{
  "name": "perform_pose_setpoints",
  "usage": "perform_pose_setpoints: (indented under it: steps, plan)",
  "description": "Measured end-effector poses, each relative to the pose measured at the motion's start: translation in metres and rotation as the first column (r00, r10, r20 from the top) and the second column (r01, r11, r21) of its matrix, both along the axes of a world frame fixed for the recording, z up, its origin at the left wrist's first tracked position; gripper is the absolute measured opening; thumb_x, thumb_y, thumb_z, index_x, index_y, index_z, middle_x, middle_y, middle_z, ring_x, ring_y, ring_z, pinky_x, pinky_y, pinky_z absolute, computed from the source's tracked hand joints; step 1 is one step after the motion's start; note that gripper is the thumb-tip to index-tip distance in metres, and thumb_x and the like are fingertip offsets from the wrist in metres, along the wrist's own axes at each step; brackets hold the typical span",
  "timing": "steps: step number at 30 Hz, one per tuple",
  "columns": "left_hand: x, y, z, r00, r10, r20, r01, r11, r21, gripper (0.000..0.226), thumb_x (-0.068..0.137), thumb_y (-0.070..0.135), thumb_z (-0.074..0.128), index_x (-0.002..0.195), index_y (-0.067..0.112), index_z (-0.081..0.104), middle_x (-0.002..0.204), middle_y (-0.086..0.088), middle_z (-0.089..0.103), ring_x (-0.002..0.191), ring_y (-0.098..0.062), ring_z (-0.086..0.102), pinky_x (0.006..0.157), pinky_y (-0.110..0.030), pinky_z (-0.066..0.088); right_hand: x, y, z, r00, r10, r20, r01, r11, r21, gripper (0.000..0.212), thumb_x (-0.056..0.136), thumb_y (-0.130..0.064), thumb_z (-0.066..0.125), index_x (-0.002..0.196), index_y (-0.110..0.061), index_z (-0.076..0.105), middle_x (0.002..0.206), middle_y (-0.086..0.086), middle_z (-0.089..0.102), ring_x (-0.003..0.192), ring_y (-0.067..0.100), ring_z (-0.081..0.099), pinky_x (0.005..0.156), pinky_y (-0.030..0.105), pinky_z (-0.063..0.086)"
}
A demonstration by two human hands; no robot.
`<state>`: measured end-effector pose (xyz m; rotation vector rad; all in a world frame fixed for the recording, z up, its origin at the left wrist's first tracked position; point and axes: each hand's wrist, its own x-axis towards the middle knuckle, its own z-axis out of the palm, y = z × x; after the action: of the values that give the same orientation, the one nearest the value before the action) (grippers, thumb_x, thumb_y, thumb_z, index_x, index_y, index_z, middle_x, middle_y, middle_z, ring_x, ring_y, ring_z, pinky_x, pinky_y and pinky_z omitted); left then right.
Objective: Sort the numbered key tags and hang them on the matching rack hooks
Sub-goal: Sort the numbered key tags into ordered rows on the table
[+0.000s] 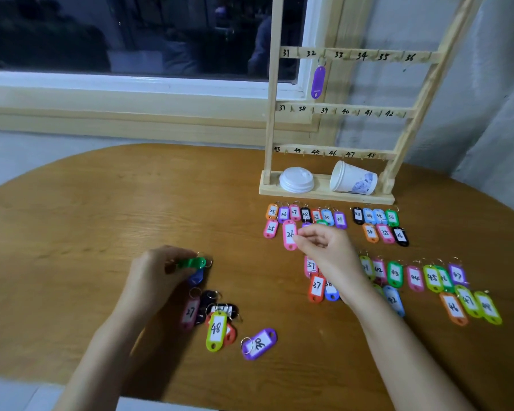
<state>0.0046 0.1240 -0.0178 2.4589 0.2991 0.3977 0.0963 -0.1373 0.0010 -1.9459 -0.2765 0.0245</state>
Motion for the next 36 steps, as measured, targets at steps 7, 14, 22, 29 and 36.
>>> perform_pose_setpoints:
  steps: [7,14,22,29,36]
  plan:
    - [0.014,-0.024,-0.001,0.998,-0.044,0.053,0.045,0.999,-0.014,0.03,0.074,0.011,0.078,0.102,0.019,0.073,0.095,0.003,0.069,0.083,-0.012,0.061,0.075,-0.023,0.045,0.012,-0.009,-0.003,0.997,-0.082,0.002,0.082,0.995,-0.059,0.008,0.087,-0.018,0.066,0.094,-0.02,0.069,0.087,-0.008,0.068,0.082,0.002,0.063,0.069,0.015,0.049]
    - [0.025,-0.039,0.002,0.992,0.015,0.126,-0.003,0.996,-0.092,0.021,0.073,0.01,0.078,0.081,0.028,0.07,0.079,0.011,0.064,0.071,-0.004,0.056,0.062,-0.019,0.043,0.032,-0.001,-0.002,0.99,-0.13,0.054,0.138,0.973,-0.187,0.005,0.086,-0.023,0.067,0.085,-0.027,0.066,0.079,-0.02,0.061,0.081,-0.002,0.059,0.063,0.013,0.041]
    - [0.029,-0.041,0.003,0.975,0.052,0.216,0.018,0.95,-0.311,0.011,0.079,0.032,0.071,0.085,0.024,0.073,0.077,0.013,0.069,0.076,0.004,0.063,0.067,-0.009,0.048,0.05,0.026,-0.001,0.977,-0.205,0.065,0.21,0.85,-0.484,0.008,0.086,-0.031,0.064,0.094,-0.033,0.063,0.095,-0.013,0.067,0.089,0.013,0.063,0.066,0.026,0.047]
    - [0.031,-0.039,-0.001,0.965,0.138,0.223,0.0,0.851,-0.526,0.028,0.08,0.006,0.072,0.104,0.019,0.068,0.097,0.004,0.07,0.081,-0.006,0.069,0.073,-0.029,0.058,0.052,0.031,-0.005,0.979,-0.191,0.077,0.2,0.794,-0.574,0.014,0.088,-0.035,0.063,0.101,-0.032,0.063,0.101,-0.009,0.069,0.094,0.015,0.062,0.068,0.027,0.046]
    - [0.033,-0.037,-0.007,0.964,0.138,0.227,0.027,0.798,-0.601,0.016,0.083,0.009,0.07,0.096,0.018,0.071,0.092,0.002,0.072,0.087,-0.014,0.07,0.082,-0.044,0.057,0.025,0.033,-0.005,0.99,-0.035,0.134,0.088,0.905,-0.417,0.01,0.089,-0.036,0.061,0.094,-0.03,0.067,0.088,-0.015,0.068,0.078,0.001,0.06,0.061,0.024,0.048]
